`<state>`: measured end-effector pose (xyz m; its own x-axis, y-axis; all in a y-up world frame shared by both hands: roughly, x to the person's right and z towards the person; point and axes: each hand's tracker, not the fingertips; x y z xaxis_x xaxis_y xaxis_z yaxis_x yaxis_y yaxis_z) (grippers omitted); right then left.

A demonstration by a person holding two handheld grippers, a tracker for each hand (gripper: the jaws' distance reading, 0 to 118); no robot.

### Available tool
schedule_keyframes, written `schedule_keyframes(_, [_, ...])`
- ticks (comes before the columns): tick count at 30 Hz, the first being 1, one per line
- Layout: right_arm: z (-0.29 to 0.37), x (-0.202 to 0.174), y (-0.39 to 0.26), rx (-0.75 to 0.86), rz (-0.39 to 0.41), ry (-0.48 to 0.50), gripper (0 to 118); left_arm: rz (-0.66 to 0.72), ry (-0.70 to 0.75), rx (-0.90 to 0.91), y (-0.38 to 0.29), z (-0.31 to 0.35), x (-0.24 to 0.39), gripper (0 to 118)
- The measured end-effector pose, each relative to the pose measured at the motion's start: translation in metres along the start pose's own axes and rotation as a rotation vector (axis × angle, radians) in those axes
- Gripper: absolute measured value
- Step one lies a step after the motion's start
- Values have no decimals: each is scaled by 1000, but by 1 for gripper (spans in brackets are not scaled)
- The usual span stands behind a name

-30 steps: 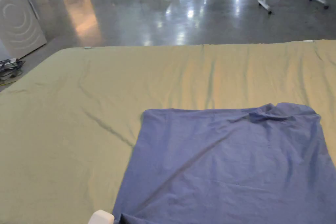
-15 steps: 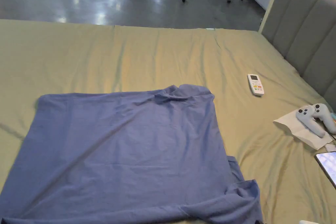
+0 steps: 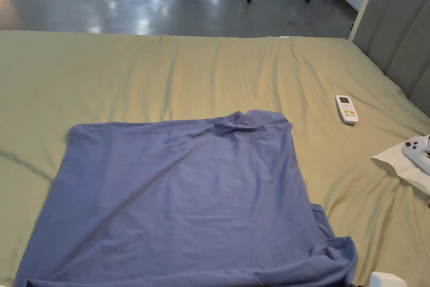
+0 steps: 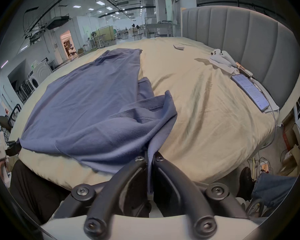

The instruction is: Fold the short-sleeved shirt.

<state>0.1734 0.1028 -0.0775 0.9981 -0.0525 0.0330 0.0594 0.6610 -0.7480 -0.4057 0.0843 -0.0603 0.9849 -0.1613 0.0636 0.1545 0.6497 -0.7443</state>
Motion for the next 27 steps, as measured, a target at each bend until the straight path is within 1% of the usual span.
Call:
schedule_keyframes(2, [3,4,-4,23,-29,5,3,-40,-12,58,-4,8,1,9])
schedule_keyframes(6, [27,4,-5,96,-62,12,2,-25,7,146,-14,35,4,7])
schedule_keyframes(10, [50,-10,-6,143,-37,-18,2,-16,-9,155,-17,46,2,7])
schedule_keyframes(14, [68,-20,-5,173,-46,-9,2,-10,-25,169,-22,52,-1,7])
schedule_keyframes(16, [71,-22,-3,178,-38,-10,2,-7,-39,172,-19,53,-1,7])
schedule_keyframes(18, [69,-21,2,190,-12,-9,2,-10,-46,179,-15,52,-3,7])
schedule_keyframes(20, [67,-21,14,198,10,-16,2,9,-61,199,-1,57,-6,7])
schedule_keyframes(21, [59,-15,14,204,15,-16,2,26,-61,211,3,56,-8,7])
schedule_keyframes(27, [48,-8,55,238,10,-19,2,102,-86,246,27,35,-37,7])
